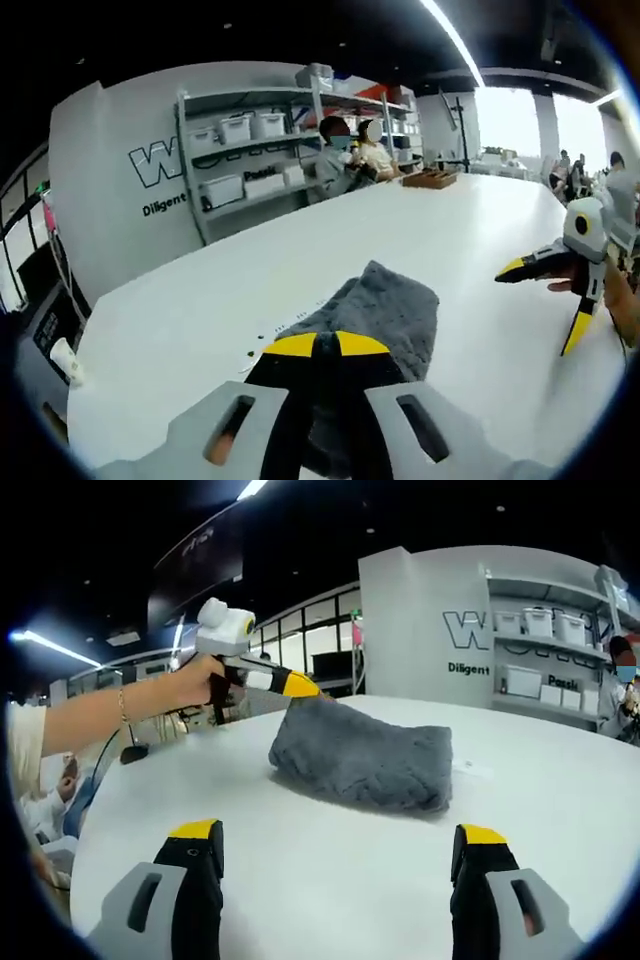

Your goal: Open the folded towel by lifting each exposed corner and separating the folded layers until the towel lies flat within the target outline without major curled edges

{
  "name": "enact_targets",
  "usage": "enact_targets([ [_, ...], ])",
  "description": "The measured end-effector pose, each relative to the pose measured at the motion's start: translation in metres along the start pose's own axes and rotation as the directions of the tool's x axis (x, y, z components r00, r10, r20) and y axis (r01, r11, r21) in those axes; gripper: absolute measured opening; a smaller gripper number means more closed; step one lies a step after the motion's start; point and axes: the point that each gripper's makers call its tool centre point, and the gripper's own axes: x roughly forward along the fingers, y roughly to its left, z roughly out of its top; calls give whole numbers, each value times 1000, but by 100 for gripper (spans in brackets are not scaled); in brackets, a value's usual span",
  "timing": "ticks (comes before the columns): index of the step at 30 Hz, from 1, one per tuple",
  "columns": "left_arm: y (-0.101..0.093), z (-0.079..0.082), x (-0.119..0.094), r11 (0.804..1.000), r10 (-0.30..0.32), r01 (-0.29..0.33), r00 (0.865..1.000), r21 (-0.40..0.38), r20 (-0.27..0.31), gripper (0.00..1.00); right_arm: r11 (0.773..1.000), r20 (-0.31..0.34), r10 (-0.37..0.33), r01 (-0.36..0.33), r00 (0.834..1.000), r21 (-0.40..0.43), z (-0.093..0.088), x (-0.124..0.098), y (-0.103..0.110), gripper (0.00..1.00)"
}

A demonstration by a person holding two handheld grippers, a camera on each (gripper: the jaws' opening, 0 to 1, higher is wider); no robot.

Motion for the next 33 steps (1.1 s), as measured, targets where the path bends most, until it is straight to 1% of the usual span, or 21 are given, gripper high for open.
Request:
enact_targets([
  [2,-1,0,0,1000,-2,2,1000,3,1,4,1000,2,-1,1,1000,1,0,-1,0,95],
  [4,-20,8,-7,993,-46,45,999,112,10,4,1000,1,-2,2,1000,1,0,-1,-1,95],
  [5,-22,9,-8,991,-49,47,999,127,14,4,1000,0,-2,2,1000,2,0,-1,-1,95],
  [9,-39,9,-15,985,-78,75,997,152,16,4,1000,-1,-4,4,1000,2,-1,-1,-1,96],
  [11,-44,10,-17,983,-85,81,996,163,18,4,1000,0,-3,3,1000,2,-1,-2,-1,96],
  [13,-48,11,-20,978,-90,85,996,190,20,4,1000,1,-3,3,1000,4,-1,-2,-1,96],
  [15,-54,12,-23,968,-93,88,996,235,12,4,1000,0,-3,3,1000,4,-1,-2,-1,96],
  [19,-71,12,-29,949,-116,110,993,294,2,4,1000,-5,-9,9,1000,7,-2,-4,-4,97],
  [21,-76,11,-30,932,-112,109,994,347,-12,4,1000,-6,-12,12,1000,5,-2,-5,-4,97],
  [22,-77,10,-30,926,-109,108,994,361,-19,4,1000,-5,-12,12,1000,5,-2,-5,-4,98],
  [24,-84,9,-31,922,-116,115,993,370,-19,4,1000,-2,-8,8,1000,8,-2,-6,-4,98],
  [27,-95,13,-35,917,-133,123,991,379,0,4,1000,-5,-7,7,1000,10,-2,-6,-5,99],
  [28,-98,14,-36,913,-137,125,991,389,3,4,1000,-8,-7,7,1000,10,-3,-7,-5,99],
  [30,-107,13,-36,891,-141,131,990,434,-11,4,1000,-13,-8,8,1000,7,-3,-8,-6,99],
  [32,-115,11,-36,881,-148,141,989,453,-19,4,1000,-18,-5,5,1000,0,-4,-9,-6,99],
  [33,-117,10,-37,879,-150,143,988,456,-20,4,1000,-21,-1,1,1000,-3,-4,-9,-5,99],
])
